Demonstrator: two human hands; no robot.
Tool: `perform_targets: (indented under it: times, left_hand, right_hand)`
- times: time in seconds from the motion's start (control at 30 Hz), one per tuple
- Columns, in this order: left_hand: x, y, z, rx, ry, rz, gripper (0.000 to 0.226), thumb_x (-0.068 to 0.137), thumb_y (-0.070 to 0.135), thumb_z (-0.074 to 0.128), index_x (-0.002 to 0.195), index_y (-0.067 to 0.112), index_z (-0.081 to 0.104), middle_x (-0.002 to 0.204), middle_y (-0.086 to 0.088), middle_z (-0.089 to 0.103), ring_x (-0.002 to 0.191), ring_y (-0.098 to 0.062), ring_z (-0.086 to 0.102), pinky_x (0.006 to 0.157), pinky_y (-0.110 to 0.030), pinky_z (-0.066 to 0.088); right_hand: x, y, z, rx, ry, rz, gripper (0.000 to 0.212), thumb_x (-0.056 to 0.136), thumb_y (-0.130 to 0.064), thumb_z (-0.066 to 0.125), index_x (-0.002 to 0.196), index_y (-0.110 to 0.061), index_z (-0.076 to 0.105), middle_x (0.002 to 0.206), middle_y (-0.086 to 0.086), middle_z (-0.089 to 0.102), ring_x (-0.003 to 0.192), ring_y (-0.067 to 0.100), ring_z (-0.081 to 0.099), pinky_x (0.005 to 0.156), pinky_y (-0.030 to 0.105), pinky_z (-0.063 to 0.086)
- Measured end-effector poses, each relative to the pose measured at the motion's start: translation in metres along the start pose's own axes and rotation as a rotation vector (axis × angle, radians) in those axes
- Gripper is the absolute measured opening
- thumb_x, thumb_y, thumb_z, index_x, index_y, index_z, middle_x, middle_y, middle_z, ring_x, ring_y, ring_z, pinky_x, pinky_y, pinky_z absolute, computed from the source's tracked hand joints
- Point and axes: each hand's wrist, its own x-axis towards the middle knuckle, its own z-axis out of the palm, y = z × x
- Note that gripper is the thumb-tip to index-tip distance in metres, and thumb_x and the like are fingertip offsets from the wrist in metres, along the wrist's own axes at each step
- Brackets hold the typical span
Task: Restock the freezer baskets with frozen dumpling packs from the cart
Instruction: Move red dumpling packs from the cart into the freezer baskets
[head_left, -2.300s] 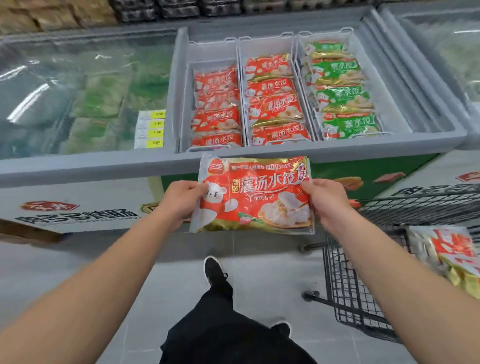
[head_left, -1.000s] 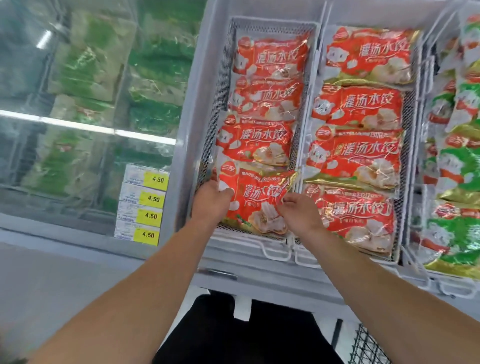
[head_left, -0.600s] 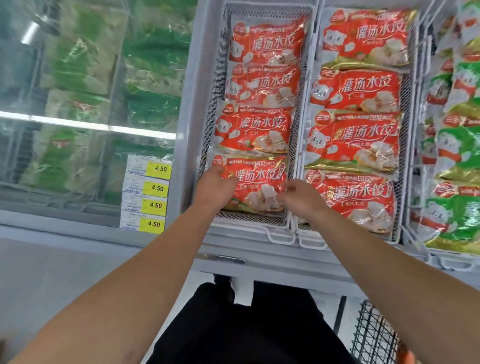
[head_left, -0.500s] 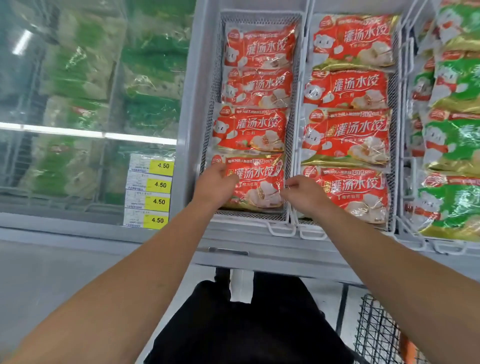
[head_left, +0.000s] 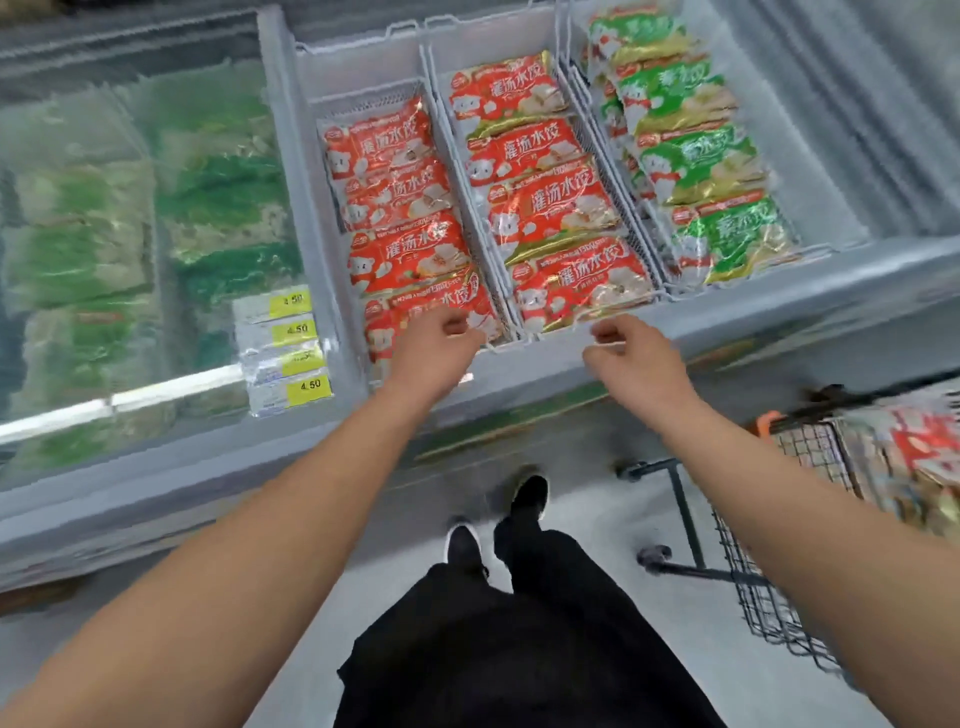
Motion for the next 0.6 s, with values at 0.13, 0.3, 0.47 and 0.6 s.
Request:
perform_targets:
  times: [0.13, 0.3, 0.47, 0.6]
  left_hand:
    - [-0.036, 0.019, 0.039, 0.06, -0.08, 0.09, 0.04, 0.09, 0.022, 0.065, 0.129, 0.013, 0.065, 0.123, 0.0, 0.067, 0.112, -0.018, 0.062, 0.096, -0.028, 0.045]
    - [-0.088, 0.045, 0.103, 0.15, -0.225, 0.162, 0.043, 0.092, 0.024, 0.063, 0.134, 0.017, 0.06, 0.126, 0.002, 0.065, 0.115, -0.016, 0.06, 0.105, -0.035, 0.047]
    - [-0.145, 0.061, 0.182, 0.26, -0.278, 0.242, 0.047, 0.086, 0.029, 0.066, 0.132, 0.02, 0.063, 0.127, 0.0, 0.068, 0.12, -0.019, 0.062, 0.107, -0.03, 0.044]
    - [-0.203, 0.073, 0.26, 0.291, -0.332, 0.257, 0.052, 0.08, 0.036, 0.067, 0.13, 0.021, 0.064, 0.126, 0.001, 0.069, 0.118, -0.018, 0.063, 0.107, -0.033, 0.045]
  right_hand:
    - [-0.054, 0.049, -0.028, 0.021, 0.084, 0.112, 0.037, 0.092, -0.024, 0.062, 0.128, -0.015, 0.059, 0.127, 0.003, 0.063, 0.113, 0.019, 0.058, 0.087, 0.023, 0.036]
    - [-0.119, 0.117, -0.06, 0.063, 0.141, 0.227, 0.037, 0.091, -0.026, 0.064, 0.125, -0.013, 0.061, 0.122, 0.003, 0.063, 0.117, 0.02, 0.056, 0.091, 0.025, 0.039]
    - [-0.177, 0.204, -0.093, 0.082, 0.19, 0.292, 0.043, 0.087, -0.03, 0.065, 0.127, -0.016, 0.06, 0.126, 0.002, 0.063, 0.109, 0.022, 0.061, 0.095, 0.035, 0.047]
    - [-0.228, 0.284, -0.131, 0.09, 0.203, 0.313, 0.043, 0.09, -0.029, 0.065, 0.129, -0.012, 0.059, 0.129, 0.004, 0.062, 0.119, 0.021, 0.057, 0.099, 0.031, 0.042]
